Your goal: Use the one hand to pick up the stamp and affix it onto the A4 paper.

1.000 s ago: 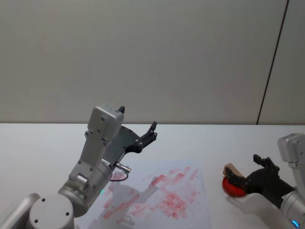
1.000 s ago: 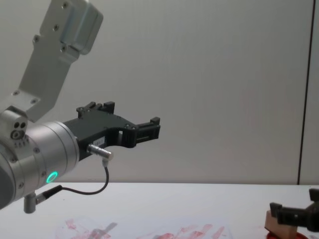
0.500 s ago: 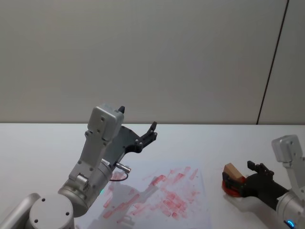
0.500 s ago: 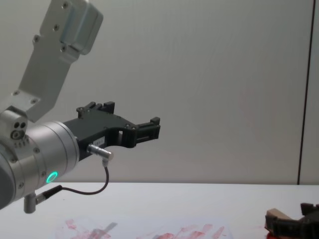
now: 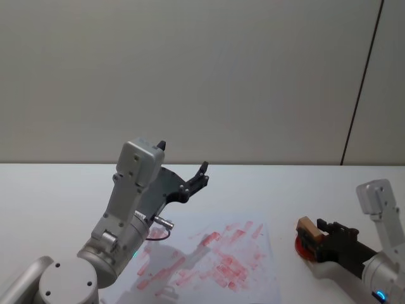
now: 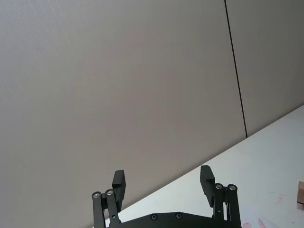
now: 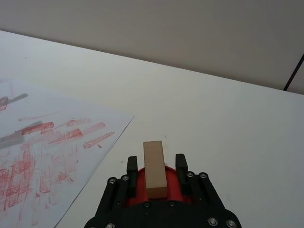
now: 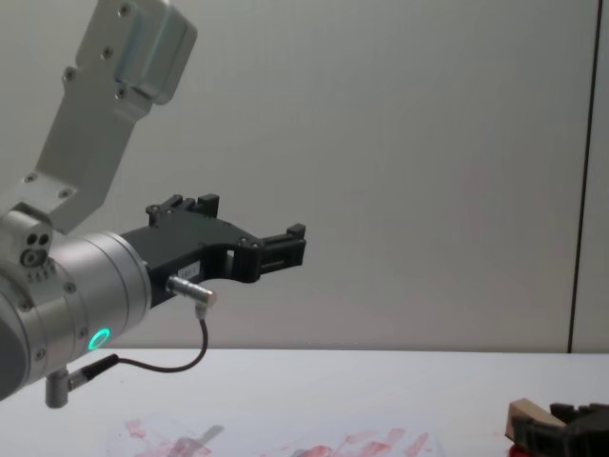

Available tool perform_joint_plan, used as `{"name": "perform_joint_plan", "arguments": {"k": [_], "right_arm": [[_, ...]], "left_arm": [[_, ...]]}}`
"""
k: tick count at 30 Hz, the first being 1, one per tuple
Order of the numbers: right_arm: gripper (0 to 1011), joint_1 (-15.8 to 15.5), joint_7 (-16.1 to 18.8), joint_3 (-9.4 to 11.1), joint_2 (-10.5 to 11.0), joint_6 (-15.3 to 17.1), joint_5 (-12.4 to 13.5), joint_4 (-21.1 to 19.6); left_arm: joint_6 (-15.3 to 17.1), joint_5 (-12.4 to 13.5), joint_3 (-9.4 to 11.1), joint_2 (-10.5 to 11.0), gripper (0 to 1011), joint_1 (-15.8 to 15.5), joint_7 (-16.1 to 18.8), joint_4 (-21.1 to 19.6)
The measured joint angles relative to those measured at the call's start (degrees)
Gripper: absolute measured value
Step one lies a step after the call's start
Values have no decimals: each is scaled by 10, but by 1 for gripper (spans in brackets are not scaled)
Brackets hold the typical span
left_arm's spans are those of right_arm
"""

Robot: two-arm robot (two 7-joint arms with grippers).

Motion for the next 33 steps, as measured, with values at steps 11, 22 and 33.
{"name": "perform_joint_plan", "arguments": {"k": [11, 22, 33], "right_arm": [[216, 8, 2, 0, -3, -4, 2, 9], [216, 11, 9, -3, -5, -22, -5, -5], [216, 23, 34, -23, -24, -27, -28, -24]], "left_arm": [[0, 0, 0, 0, 1002, 0, 0, 0], [0, 0, 0, 0, 1003, 0, 0, 0], [0, 0, 0, 0, 1003, 0, 0, 0]]}}
